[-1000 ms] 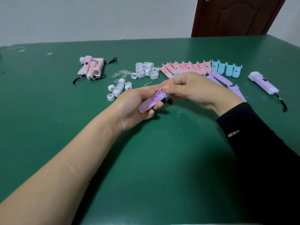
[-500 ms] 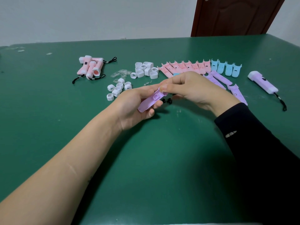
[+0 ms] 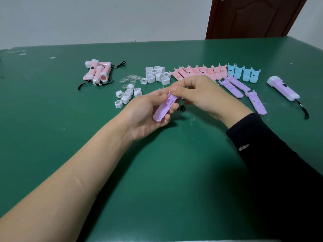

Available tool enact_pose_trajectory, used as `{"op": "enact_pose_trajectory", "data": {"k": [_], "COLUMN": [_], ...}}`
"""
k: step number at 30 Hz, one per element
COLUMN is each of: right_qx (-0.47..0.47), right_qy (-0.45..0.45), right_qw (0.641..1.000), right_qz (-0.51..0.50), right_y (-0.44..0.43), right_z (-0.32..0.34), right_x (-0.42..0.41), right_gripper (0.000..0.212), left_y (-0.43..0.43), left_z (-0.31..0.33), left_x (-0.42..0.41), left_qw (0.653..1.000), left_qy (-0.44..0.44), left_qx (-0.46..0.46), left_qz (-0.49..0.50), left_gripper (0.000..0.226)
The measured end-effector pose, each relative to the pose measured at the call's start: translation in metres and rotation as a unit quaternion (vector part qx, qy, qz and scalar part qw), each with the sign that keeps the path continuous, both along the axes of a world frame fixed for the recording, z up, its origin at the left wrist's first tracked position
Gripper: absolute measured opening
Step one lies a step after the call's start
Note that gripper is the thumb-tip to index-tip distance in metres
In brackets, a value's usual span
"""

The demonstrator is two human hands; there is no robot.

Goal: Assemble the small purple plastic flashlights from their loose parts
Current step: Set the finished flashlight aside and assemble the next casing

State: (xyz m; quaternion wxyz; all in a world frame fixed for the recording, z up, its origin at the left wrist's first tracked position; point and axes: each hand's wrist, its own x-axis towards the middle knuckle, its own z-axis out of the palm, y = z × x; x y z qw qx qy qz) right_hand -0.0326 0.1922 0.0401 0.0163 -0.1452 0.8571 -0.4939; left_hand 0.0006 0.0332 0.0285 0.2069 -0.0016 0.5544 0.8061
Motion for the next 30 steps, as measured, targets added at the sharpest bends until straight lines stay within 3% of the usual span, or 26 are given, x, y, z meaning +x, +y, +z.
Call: {"op": "enact_pose_trajectory", "data": {"k": [14, 20, 24, 27, 30], "right_qx": [-0.008, -0.104, -0.189, -0.195, -0.183], "right_qy": [0.022, -0.014, -0.106, -0.139, -0.113], "right_qw": [1.0, 0.994, 0.976, 0.97, 0.976], "right_qz": [-0.006, 0.008, 0.02, 0.026, 0.029], "right_y": [-0.0022, -0.0035, -0.0053, -0.0058, -0.0088], "right_z": [0.0011, -0.0014, -0.0014, -0.0026, -0.0028], "right_x": [0.0025, 0.0036, 0.0029, 0.0032, 0.0062], "right_gripper": [0.015, 0.009, 0.016, 0.02, 0.017], "left_y": [0.0027, 0.003, 0.0037, 0.0037, 0.0037], "left_z": [0.0038, 0.0028, 0.0034, 0.0037, 0.0035], "left_x": [0.0024, 0.0015, 0.0003, 0.0002, 0.0007], "left_qw": [0.999, 0.999, 0.997, 0.995, 0.995], "left_qy": [0.005, 0.011, 0.029, 0.039, 0.045], "left_qx": [0.037, 0.044, 0.058, 0.056, 0.037], "left_qz": [-0.018, -0.004, 0.043, 0.07, 0.081], "left_gripper": [0.037, 0.036, 0.041, 0.041, 0.04]}}
